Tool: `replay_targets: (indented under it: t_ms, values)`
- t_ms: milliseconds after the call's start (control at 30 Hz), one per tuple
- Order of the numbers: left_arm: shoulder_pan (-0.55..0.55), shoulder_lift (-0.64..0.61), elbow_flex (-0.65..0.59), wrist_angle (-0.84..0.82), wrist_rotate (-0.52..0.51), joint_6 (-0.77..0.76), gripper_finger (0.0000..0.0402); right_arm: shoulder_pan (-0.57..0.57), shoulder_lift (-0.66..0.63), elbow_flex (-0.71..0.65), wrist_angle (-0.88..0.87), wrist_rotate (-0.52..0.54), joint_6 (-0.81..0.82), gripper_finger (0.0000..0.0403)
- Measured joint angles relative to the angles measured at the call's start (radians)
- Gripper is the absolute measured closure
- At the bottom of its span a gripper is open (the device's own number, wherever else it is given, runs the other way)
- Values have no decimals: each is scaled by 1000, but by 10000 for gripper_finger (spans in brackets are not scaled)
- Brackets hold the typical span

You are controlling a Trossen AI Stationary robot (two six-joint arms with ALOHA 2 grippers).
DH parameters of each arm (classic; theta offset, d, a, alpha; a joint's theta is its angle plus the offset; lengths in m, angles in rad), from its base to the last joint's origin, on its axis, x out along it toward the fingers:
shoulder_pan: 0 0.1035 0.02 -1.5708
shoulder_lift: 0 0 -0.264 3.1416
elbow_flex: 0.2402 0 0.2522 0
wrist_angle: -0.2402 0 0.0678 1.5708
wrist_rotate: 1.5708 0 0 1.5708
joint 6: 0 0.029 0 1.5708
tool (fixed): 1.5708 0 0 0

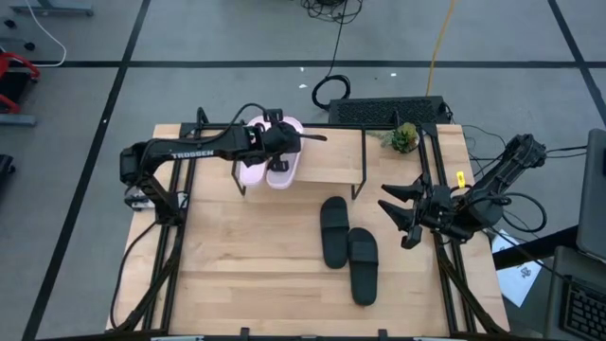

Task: Pick and place slides into the shelf
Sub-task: Put the pink slides on the shelf

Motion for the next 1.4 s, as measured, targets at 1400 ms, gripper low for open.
replay_targets:
  t_ms: [1400]
  values:
    - [33, 0, -68, 35, -19, -10, 351, 0, 0, 0, 0, 0, 17, 209]
